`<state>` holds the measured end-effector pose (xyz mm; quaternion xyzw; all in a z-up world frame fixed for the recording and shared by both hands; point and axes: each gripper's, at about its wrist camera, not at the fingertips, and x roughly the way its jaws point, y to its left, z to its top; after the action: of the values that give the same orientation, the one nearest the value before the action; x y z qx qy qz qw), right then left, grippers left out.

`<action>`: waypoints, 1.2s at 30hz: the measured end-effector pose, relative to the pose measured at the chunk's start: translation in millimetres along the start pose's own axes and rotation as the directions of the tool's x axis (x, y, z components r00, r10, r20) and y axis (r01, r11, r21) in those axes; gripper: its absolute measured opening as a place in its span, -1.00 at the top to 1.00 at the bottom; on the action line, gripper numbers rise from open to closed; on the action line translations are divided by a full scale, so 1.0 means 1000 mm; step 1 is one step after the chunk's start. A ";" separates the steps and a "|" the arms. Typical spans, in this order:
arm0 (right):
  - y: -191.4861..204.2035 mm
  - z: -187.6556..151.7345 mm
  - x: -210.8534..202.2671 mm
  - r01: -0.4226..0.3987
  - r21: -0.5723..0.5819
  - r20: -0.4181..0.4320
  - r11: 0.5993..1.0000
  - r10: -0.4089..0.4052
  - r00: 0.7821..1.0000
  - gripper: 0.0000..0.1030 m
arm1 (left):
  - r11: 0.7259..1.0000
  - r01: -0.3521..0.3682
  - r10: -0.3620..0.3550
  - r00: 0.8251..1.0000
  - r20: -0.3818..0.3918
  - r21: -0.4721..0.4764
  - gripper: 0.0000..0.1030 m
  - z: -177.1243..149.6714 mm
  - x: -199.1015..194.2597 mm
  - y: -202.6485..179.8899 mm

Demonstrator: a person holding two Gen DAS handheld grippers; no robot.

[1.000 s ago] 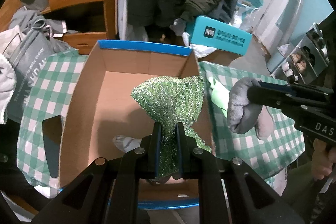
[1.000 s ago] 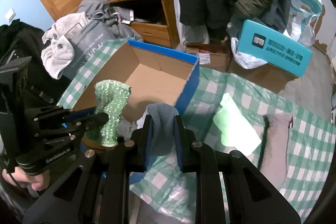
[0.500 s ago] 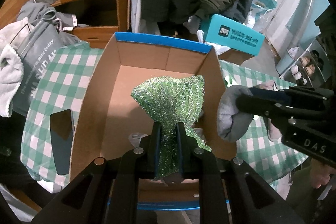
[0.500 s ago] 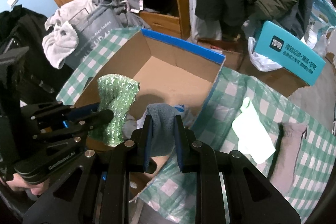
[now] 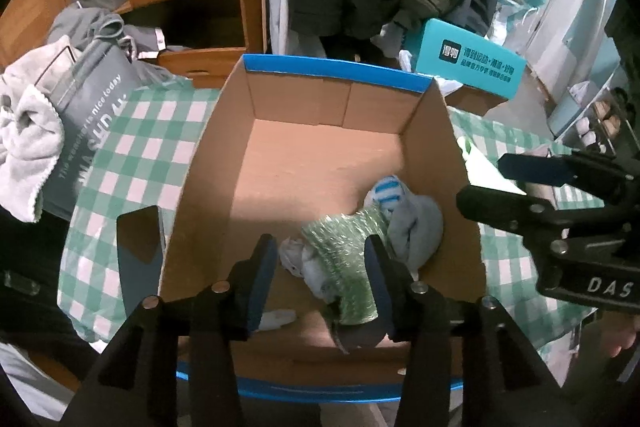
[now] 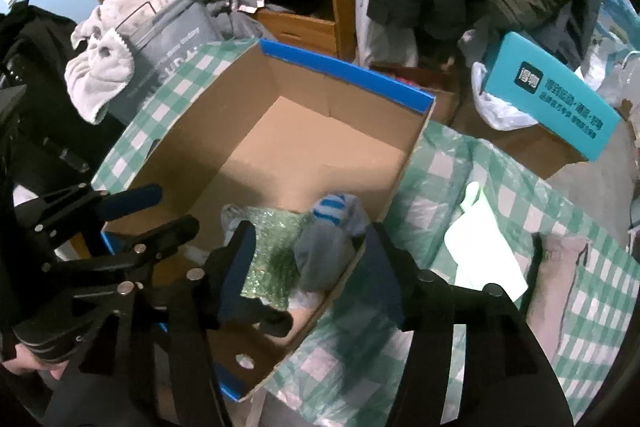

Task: Organize soft objects
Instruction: 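Lower the scrubber and sock into the box and open both grippers, then withdraw both grippers from the box toward the grey long sock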

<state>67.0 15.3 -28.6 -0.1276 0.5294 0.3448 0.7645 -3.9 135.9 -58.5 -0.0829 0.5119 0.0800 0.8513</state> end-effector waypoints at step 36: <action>-0.086 -0.037 -0.044 0.122 0.168 0.049 0.978 -0.132 0.990 -0.49 | 0.994 0.033 -0.034 0.999 0.011 0.107 -0.34 0.006 -0.007 -0.062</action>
<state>88.5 -85.7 -19.3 -0.0874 0.5238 0.2541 0.8084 12.0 76.2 -45.4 -0.0455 0.5085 0.0386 0.8590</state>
